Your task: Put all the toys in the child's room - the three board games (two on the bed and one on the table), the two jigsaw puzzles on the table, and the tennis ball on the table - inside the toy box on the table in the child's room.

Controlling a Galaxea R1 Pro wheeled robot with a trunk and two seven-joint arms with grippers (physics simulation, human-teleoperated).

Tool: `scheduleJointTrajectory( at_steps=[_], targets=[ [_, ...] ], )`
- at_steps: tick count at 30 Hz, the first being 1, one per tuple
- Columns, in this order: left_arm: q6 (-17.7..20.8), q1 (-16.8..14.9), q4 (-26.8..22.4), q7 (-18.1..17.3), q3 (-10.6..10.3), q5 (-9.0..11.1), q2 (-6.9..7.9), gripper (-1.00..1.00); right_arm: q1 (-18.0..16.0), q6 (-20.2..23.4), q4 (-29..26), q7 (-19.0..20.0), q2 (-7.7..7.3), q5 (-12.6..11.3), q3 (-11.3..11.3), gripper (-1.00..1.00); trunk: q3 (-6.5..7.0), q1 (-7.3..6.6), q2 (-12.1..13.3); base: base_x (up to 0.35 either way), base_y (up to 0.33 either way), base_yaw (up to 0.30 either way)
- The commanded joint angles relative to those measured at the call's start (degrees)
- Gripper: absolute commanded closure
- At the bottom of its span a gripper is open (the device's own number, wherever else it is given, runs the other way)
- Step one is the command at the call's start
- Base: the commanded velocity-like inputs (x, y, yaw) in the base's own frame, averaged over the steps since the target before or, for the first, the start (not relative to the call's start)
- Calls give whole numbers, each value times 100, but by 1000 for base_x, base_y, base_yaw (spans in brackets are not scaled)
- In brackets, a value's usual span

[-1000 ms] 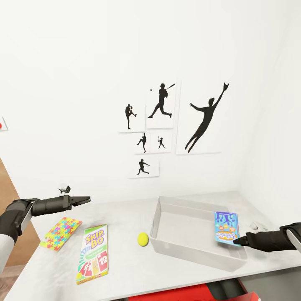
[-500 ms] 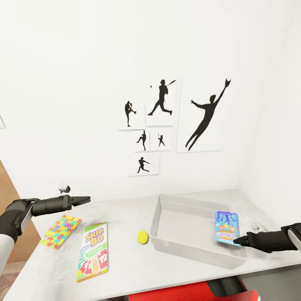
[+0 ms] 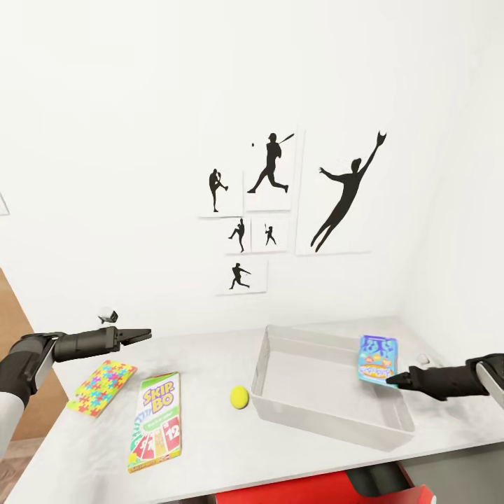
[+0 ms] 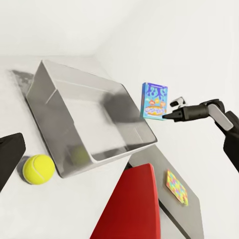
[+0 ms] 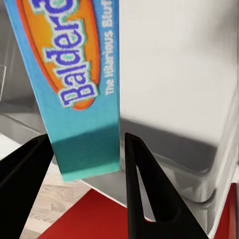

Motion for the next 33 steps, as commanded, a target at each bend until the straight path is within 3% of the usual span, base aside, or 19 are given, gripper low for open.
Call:
scheduleJointTrajectory(
  at_steps=[1,18,20,25,33],
  targets=[
    [61,-1,1,-21,0,-1,1,-100,-22,21,28,22,-5,-3,18,100,-3,2,-5,0,0,0],
    [63,-1,1,-21,0,-1,9,-100,-186,21,582,22,-4,59,48,100,-3,2,-5,0,0,0],
    [63,-1,1,-21,0,-1,9,-100,-186,21,598,22,-2,62,88,100,-3,2,-5,0,0,0],
    [63,-1,1,-21,0,-1,9,-100,-187,21,612,22,0,60,428,100,-3,2,-5,0,0,0],
    [65,-1,1,-21,0,-1,9,-100,-187,21,616,28,3,60,540,100,-3,2,-5,0,0,0]
  ],
)
